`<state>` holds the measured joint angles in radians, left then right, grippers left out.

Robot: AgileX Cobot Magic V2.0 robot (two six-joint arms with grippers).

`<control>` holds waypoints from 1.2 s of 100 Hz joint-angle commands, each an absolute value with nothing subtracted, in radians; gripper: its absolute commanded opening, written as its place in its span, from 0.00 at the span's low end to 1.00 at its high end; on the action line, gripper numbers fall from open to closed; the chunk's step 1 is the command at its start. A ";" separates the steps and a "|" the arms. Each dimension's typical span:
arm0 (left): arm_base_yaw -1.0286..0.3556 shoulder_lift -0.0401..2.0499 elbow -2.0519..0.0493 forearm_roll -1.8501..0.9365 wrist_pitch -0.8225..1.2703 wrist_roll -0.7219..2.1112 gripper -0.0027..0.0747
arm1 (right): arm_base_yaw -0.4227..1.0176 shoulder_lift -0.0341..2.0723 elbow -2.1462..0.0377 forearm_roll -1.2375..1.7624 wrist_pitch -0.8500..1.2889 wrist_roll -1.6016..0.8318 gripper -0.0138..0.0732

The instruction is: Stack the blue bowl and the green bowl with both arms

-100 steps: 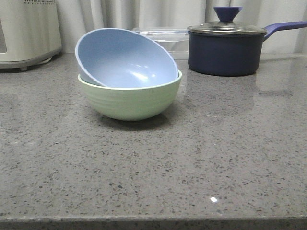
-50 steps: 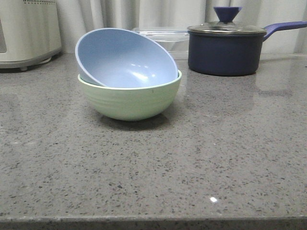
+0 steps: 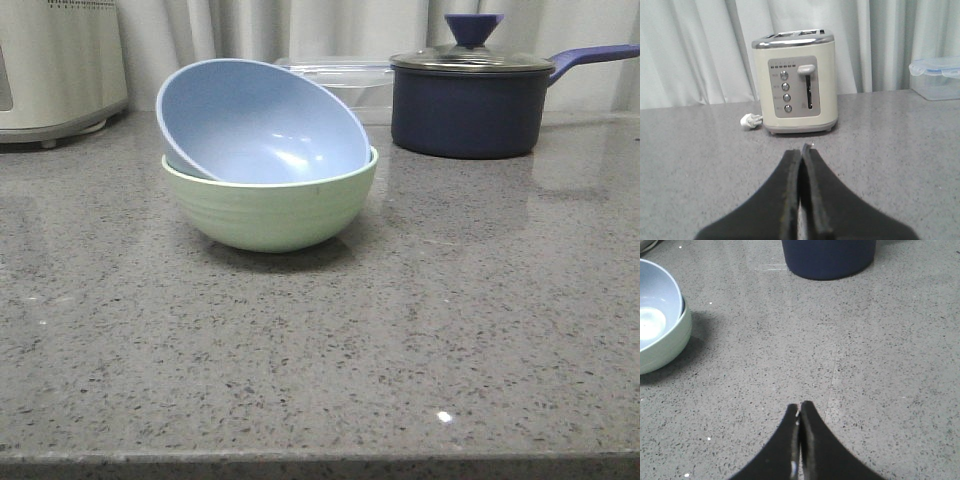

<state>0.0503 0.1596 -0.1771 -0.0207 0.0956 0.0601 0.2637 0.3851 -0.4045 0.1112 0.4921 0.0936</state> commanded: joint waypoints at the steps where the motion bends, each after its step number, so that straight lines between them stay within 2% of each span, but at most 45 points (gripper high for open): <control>1: 0.047 0.141 -0.161 0.006 0.008 0.011 0.01 | 0.255 0.386 -0.432 0.106 0.415 0.087 0.07; 42: 0.009 -0.043 0.047 -0.047 0.000 -0.017 0.01 | 0.255 0.386 -0.432 0.106 0.415 0.087 0.07; 47: 0.009 -0.038 0.040 -0.054 0.056 -0.017 0.01 | 0.255 0.387 -0.432 0.106 0.416 0.087 0.07; 120: 0.009 -0.038 0.042 -0.056 0.054 -0.015 0.01 | 0.255 0.387 -0.432 0.106 0.415 0.087 0.07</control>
